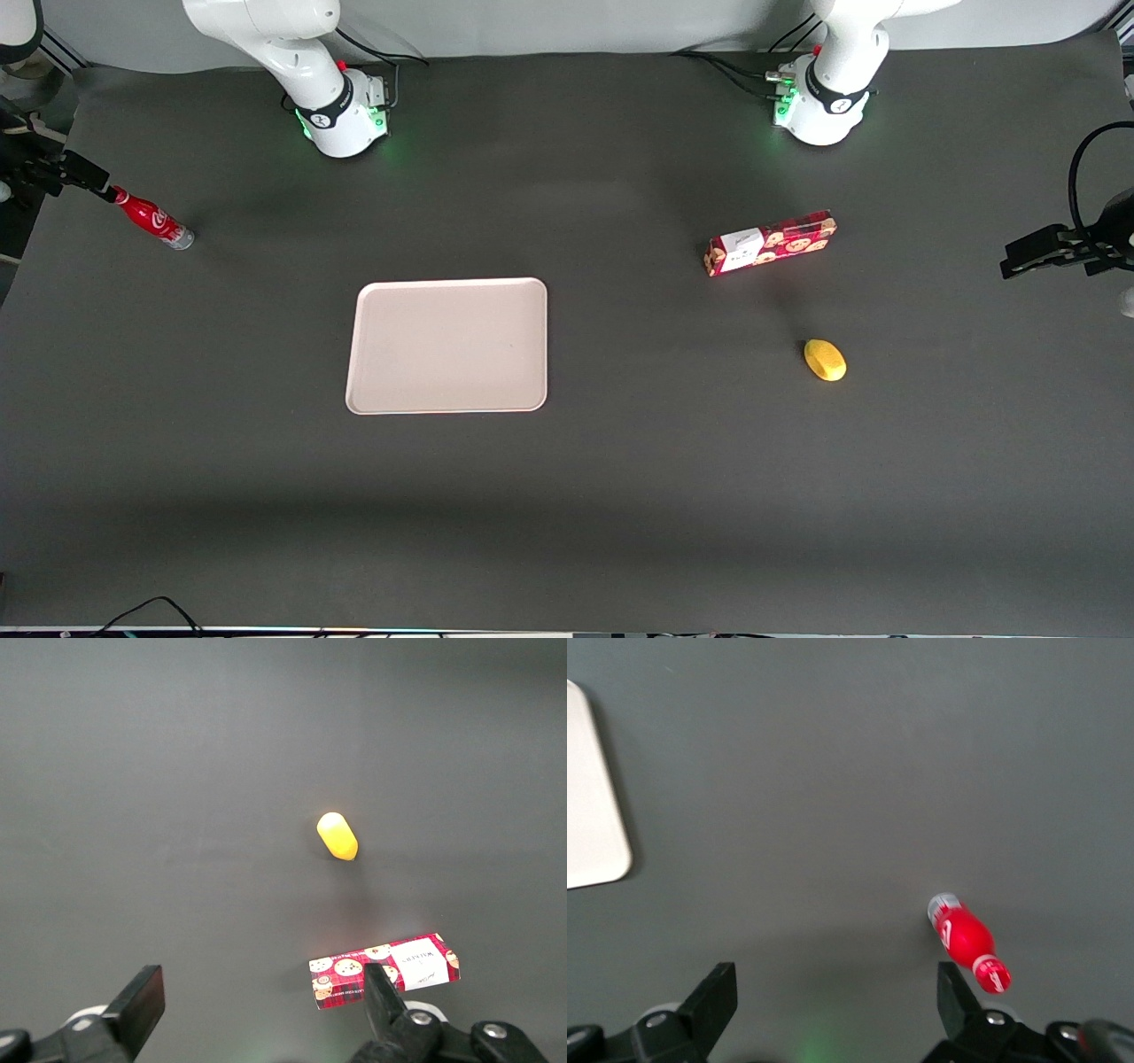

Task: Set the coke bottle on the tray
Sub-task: 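Move the open right gripper toward the red Coca-Cola bottle, then lower the right gripper over the bottle's neck and align the fingers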

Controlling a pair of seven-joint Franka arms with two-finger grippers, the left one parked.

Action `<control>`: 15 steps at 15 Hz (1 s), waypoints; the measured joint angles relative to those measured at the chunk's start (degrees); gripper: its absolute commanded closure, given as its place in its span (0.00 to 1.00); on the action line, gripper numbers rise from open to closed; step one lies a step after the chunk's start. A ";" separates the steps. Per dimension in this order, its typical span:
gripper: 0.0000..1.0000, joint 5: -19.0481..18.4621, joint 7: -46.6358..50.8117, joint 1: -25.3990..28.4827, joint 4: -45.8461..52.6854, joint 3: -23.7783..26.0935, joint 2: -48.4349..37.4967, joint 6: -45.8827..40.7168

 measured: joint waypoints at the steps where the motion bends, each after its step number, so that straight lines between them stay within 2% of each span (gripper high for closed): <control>1: 0.00 0.19 -1.54 -2.49 -1.61 -0.23 -0.02 1.46; 4: 0.00 0.39 -6.38 -9.40 -6.46 -0.29 -0.13 7.37; 10: 0.00 0.41 -13.08 -19.07 -13.97 -0.71 -0.04 17.58; 15: 0.00 1.35 -23.26 -21.32 -16.97 -8.44 2.25 22.92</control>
